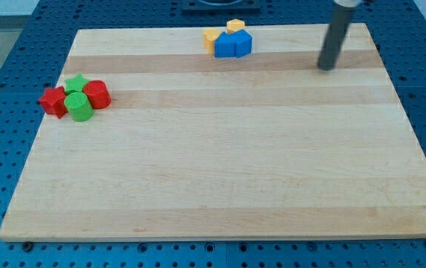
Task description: Push the blue cube slightly to the top
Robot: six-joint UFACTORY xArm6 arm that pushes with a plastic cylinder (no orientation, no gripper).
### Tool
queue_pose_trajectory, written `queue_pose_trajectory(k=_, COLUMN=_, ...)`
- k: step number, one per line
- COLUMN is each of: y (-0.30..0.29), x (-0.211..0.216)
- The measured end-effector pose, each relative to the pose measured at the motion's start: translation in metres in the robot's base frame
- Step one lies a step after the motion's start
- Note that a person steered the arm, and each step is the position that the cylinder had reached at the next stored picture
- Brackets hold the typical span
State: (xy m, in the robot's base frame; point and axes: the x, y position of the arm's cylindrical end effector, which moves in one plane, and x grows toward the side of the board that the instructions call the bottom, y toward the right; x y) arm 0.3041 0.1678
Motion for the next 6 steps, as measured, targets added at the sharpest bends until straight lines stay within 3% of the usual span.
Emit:
queue_pose_trajectory(k=3, y=-0.117, x=-0.043)
queue_pose_trajectory(k=4, y=-0.131, x=-0.049)
queue_pose_trajectory(k=6, y=-0.132, x=-0.008)
